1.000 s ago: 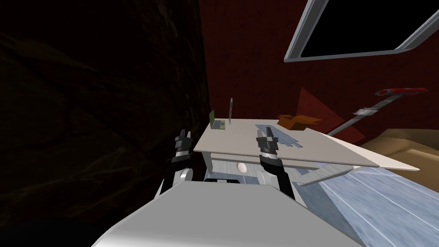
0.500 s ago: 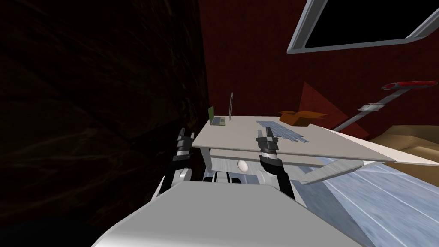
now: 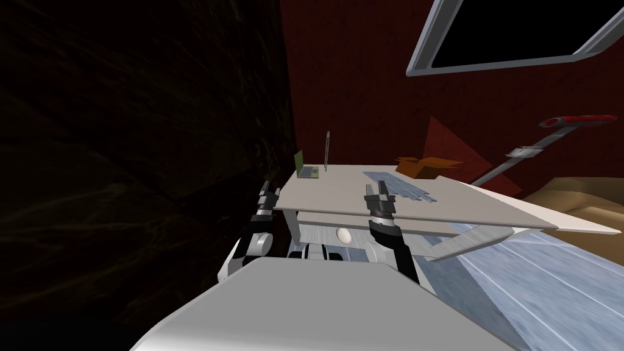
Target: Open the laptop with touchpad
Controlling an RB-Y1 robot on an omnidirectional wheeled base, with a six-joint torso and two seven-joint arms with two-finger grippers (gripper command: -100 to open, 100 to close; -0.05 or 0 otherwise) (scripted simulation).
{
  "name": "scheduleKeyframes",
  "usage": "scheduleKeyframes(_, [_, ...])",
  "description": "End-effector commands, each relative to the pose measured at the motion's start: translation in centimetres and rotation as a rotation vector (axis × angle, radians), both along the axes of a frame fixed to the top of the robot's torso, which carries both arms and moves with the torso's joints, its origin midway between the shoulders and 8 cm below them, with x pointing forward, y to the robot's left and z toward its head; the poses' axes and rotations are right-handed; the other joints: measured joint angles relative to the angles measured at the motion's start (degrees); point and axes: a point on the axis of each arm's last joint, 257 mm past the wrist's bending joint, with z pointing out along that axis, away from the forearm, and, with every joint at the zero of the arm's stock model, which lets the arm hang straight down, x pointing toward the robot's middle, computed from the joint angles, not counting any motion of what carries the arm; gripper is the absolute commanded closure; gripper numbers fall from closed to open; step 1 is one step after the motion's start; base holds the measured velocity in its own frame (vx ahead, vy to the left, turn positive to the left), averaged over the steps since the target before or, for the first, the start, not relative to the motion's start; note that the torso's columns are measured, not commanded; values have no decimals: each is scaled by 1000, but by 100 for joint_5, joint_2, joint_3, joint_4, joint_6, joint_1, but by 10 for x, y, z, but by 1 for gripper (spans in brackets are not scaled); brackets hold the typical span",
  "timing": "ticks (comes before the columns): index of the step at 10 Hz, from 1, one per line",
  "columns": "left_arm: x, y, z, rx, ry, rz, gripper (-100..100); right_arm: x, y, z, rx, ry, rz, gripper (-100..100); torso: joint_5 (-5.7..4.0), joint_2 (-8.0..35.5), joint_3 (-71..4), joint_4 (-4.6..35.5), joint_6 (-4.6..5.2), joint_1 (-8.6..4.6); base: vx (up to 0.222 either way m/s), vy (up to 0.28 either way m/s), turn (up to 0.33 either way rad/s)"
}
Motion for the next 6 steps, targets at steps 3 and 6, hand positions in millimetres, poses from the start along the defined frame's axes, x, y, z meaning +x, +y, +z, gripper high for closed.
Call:
scheduleKeyframes(3, [46, 5, -22, -8, 69, -34, -100, 0, 0, 0, 0, 0, 0, 0, -2, -2, -1, 0, 1, -6, 3, -31, -14])
scheduleKeyframes(6, [70, 9, -28, -19, 100, -47, -100, 0, 0, 0, 0, 0, 0, 0, 0, -2, -1, 0, 1, 0, 2, -25, -11])
